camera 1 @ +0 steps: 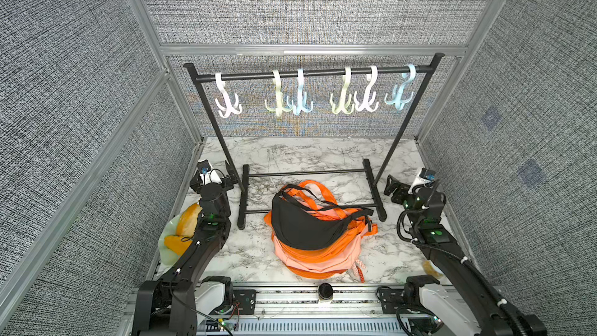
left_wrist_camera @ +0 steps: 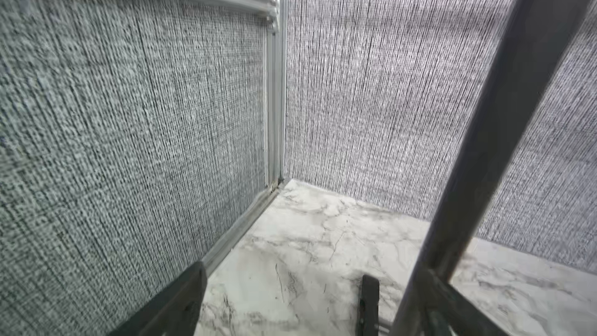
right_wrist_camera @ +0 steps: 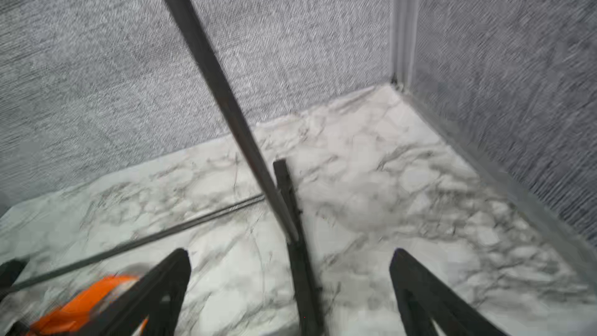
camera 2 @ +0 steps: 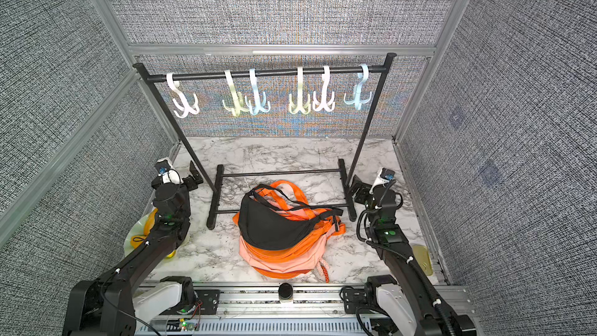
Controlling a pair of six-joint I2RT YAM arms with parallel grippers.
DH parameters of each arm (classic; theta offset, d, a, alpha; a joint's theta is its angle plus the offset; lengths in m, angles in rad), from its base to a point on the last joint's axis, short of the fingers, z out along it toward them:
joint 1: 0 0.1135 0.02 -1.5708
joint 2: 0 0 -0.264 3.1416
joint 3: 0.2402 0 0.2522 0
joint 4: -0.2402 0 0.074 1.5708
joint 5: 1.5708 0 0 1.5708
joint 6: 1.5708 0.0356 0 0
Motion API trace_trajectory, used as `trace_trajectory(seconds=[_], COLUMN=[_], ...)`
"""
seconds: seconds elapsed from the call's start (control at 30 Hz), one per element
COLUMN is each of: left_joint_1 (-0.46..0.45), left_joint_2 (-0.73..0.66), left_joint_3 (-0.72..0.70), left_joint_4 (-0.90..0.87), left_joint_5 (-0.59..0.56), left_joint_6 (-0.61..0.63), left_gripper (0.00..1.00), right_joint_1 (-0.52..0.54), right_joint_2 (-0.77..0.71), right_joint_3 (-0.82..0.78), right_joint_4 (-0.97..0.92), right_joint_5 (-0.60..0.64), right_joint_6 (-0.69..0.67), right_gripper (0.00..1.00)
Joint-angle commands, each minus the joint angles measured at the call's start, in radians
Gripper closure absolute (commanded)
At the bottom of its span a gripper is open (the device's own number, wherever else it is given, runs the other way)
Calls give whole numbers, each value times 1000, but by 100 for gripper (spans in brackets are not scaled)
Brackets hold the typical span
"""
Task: Hang the bag on a hook
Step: Pick up the bag from the bag.
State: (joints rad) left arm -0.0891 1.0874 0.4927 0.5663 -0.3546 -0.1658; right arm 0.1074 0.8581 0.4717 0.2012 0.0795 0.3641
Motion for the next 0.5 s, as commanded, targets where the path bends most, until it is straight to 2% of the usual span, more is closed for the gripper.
trace_trajectory(seconds=[0.0,0.17,0.27,0.33,0.4,0.47], left_joint_1=[1,-3,-2,-3,-4,-7], left_joint_2=[-44,-192,-257,-290,-330,-365], left_joint_3=[39,29,72,89,96,95], left_joint_4=[-296,-371,-503,-575,-625,-653], left_joint_5=[152,334,403,466,539,604], left_joint_6=[-182,-307,-321,-348,-390,-425], left_gripper=[1,1,1,1,1,1], right_joint_1=[6,6,27,131,259,367], right_joint_2=[-10,14,57,16,-31,-45], right_joint_3=[46,133,241,261,284,335], right_joint_4=[-112,-228,-374,-422,-463,-535], right_joint_5=[-216,-453,-654,-601,-488,-447], right_joint_6=[103,182,122,68,14,-45], right_gripper=[1,1,1,1,1,1])
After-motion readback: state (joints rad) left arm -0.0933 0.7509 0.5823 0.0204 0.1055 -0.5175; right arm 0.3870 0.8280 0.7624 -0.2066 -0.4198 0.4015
